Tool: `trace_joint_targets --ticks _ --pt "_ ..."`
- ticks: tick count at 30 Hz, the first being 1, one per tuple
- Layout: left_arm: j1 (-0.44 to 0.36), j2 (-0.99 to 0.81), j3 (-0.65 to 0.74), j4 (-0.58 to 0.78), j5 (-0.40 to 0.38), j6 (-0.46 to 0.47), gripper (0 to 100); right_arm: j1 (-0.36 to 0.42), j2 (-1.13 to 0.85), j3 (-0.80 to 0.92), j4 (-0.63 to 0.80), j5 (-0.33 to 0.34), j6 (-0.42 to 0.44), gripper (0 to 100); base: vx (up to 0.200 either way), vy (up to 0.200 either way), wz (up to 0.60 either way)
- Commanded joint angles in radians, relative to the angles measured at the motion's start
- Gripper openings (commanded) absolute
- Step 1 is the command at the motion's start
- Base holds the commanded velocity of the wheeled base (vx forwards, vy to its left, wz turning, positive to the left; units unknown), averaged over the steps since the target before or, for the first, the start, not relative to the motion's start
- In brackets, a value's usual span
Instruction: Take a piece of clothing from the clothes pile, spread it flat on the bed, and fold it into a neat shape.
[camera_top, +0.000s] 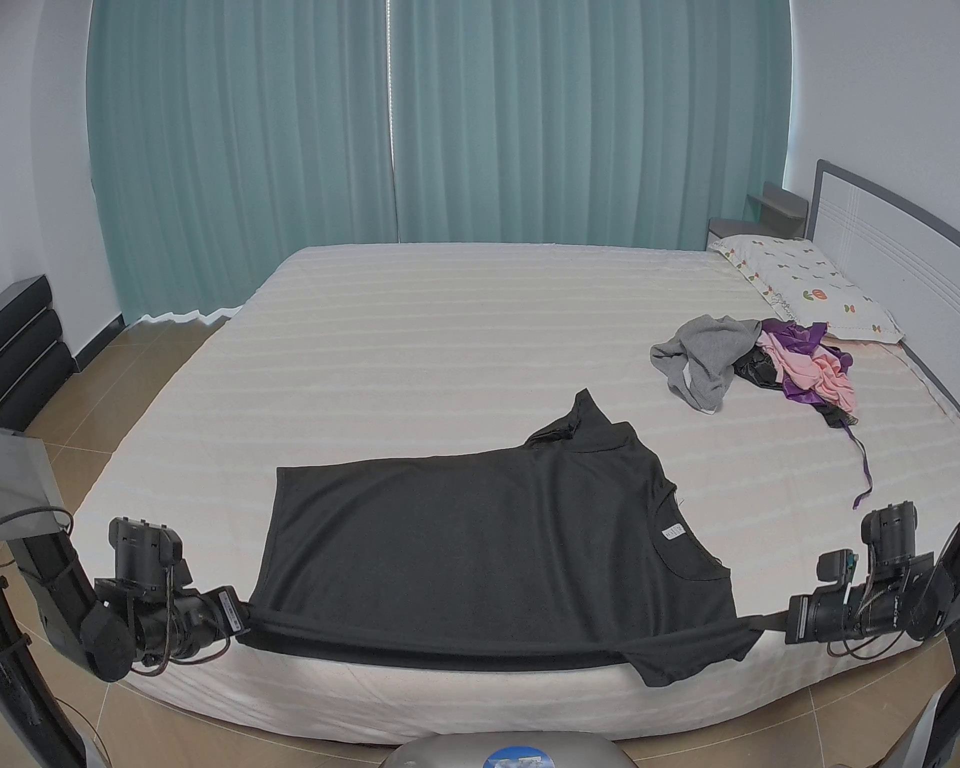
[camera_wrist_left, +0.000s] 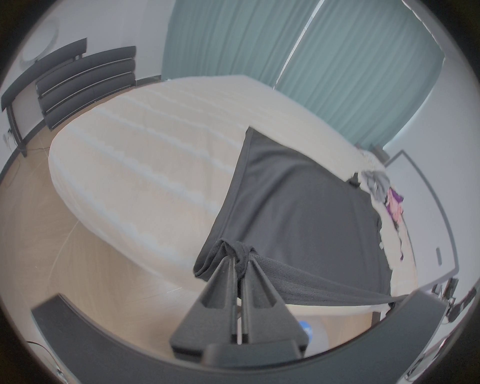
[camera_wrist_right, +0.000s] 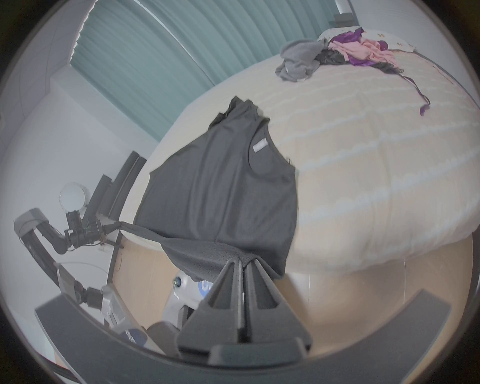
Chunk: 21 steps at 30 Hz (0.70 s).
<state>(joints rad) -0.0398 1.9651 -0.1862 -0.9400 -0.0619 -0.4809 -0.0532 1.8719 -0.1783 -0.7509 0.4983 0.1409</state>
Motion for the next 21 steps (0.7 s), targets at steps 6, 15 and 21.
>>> trace_joint_targets --ticks 6,15,21 --pt "-0.005 -0.031 -0.131 0.095 0.019 -0.051 0 0.026 0.012 -0.121 -0.002 -0.004 0.042 0 0.0 0.0 0.0" --pt "-0.005 -0.034 -0.133 0.095 0.024 -0.076 0 0.035 0.013 -0.153 0.001 -0.007 0.066 0 0.0 0.0 0.0" --pt "-0.006 -0.012 -0.162 0.096 0.024 -0.078 0 0.033 0.064 -0.171 -0.004 -0.007 0.068 0 0.0 0.0 0.0"
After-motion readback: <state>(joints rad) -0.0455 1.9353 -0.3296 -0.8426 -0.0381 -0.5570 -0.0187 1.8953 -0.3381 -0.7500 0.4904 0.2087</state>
